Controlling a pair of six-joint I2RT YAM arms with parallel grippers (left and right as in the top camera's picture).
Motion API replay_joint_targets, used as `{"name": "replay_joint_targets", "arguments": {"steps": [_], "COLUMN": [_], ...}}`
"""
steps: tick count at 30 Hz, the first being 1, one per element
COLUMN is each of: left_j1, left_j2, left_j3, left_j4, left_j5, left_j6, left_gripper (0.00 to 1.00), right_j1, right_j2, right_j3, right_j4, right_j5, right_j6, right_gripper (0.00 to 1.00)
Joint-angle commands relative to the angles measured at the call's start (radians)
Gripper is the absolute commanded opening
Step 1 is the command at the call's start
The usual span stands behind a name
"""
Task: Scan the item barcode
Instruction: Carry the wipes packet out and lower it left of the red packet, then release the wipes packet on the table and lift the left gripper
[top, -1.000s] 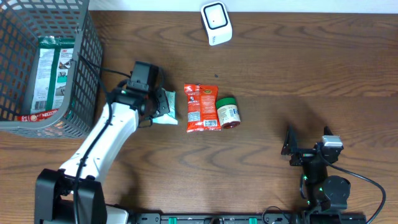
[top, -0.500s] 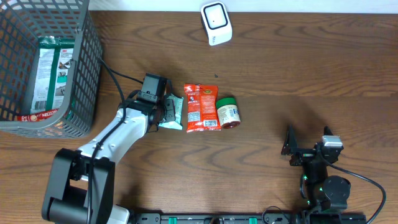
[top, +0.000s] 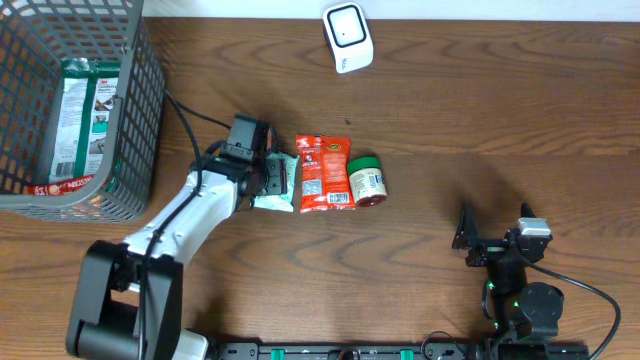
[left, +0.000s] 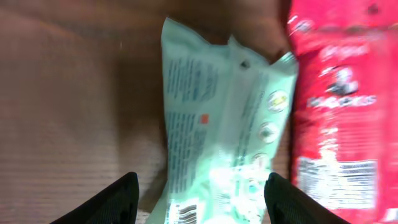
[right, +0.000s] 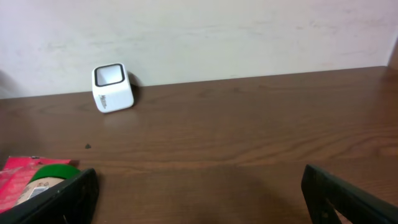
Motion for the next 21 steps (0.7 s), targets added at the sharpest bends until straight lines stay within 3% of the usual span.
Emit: {"name": "replay_joint_targets", "arguments": {"steps": [1,2,5,21], "left_j1": [0.002,0.002,0.002,0.002], "left_j2": [-0.061,-0.061,-0.058,0.106], "left_j3": [0.039,0.039,0.019,-0.047], "left_j4": [-0.012,-0.024,-0.038,-0.028], "left_j5": [-0.012,-0.011,-0.008,-0.008], "left_j6": [0.024,0.015,0.003,0.001], "left_gripper": [0.48,0.28,0.11,0.13], "right_j1": [0.004,0.004,0.004,0.004], "right_j2": [-0.002,-0.002,-0.002,-0.002], "right_j3": [-0.001,-0.001,-0.001,-0.001], "right_j4": [-0.004,-0.004,-0.004,-0.004], "right_j5": [0.002,0.002,0.002,0.002], "right_j6": [-0.006,-0.006,-0.006,-0.006], "right_gripper": [0.99,0.99,0.99,0.99]}}
